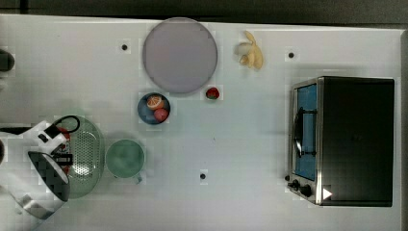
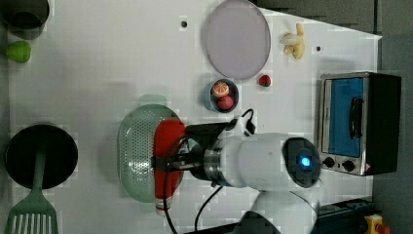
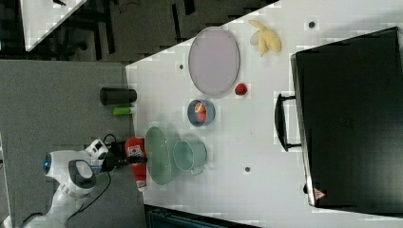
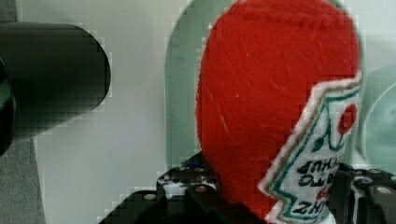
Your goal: Pick Ketchup from the table and place it in strainer.
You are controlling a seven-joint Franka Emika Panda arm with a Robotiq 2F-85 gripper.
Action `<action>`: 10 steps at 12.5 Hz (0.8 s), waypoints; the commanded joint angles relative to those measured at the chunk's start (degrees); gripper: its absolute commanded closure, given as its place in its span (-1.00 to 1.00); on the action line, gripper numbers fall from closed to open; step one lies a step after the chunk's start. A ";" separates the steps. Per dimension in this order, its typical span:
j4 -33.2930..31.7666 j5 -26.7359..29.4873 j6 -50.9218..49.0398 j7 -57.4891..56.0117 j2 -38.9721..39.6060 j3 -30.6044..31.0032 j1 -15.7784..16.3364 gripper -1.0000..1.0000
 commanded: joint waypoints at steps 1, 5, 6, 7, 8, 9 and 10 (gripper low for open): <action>1.52 -3.66 5.15 6.82 3.69 -1.71 -0.43 -0.21; 1.62 -7.93 8.62 6.84 9.44 -3.08 -0.18 -0.72; 2.16 -7.92 10.52 7.03 9.16 -3.13 -0.29 -0.95; 2.53 -7.86 10.31 7.74 8.20 -3.12 -0.37 -1.00; 3.04 -7.38 9.98 10.36 6.63 -3.13 -0.54 -1.00; 3.68 -7.18 8.93 13.46 4.48 -3.12 -0.96 -1.00; 4.19 -7.18 6.86 15.78 1.92 -3.14 -1.60 -1.00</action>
